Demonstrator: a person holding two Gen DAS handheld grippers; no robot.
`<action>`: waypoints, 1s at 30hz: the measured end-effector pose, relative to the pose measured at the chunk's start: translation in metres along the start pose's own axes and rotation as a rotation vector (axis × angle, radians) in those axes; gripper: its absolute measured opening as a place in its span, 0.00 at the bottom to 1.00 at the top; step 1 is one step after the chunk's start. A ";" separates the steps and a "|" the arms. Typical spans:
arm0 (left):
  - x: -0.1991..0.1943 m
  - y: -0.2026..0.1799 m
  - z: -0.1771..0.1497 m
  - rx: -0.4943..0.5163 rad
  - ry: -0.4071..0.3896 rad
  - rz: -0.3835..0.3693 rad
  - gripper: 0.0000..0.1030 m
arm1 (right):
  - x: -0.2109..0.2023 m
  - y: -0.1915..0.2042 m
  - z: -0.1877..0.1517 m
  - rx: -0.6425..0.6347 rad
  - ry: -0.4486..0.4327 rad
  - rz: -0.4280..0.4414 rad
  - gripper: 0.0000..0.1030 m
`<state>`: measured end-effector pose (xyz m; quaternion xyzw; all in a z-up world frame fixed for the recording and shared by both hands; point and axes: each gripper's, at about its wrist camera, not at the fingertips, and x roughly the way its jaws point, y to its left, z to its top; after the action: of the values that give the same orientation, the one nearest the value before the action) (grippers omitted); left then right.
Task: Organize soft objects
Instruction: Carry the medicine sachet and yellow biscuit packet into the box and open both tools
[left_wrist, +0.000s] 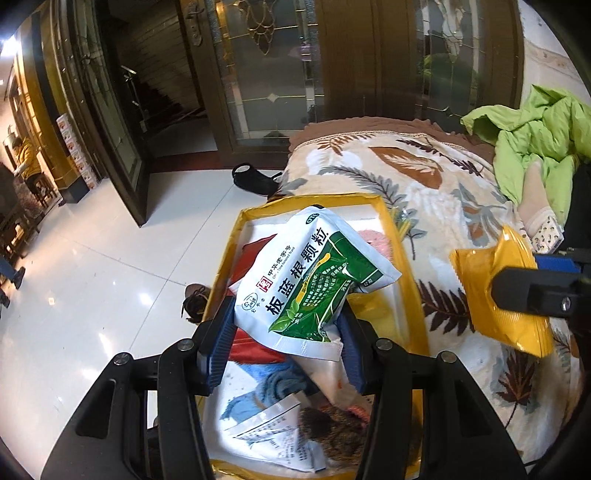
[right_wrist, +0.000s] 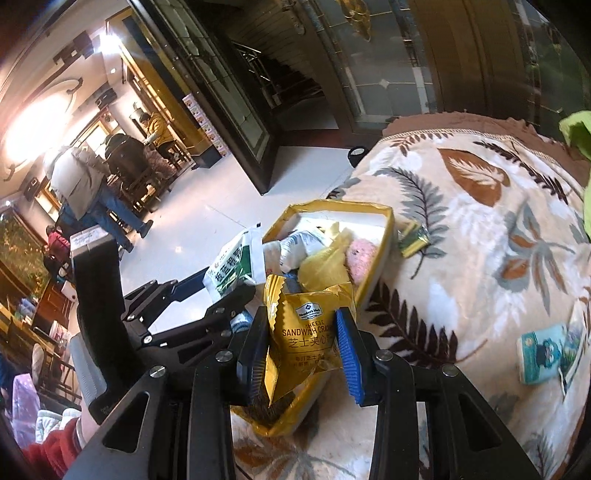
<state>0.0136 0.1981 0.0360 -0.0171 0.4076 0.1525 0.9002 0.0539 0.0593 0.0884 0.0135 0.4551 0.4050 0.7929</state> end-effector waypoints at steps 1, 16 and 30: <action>0.001 0.004 -0.001 -0.013 0.003 -0.002 0.48 | 0.004 0.002 0.003 -0.007 0.001 -0.003 0.36; 0.027 0.036 -0.021 -0.106 0.091 -0.019 0.49 | 0.070 0.019 0.022 -0.079 0.060 -0.059 0.36; 0.038 0.034 -0.028 -0.120 0.150 -0.062 0.55 | 0.102 0.003 0.013 -0.059 0.128 -0.055 0.47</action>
<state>0.0067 0.2364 -0.0077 -0.0951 0.4632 0.1473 0.8687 0.0879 0.1327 0.0243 -0.0481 0.4930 0.3964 0.7730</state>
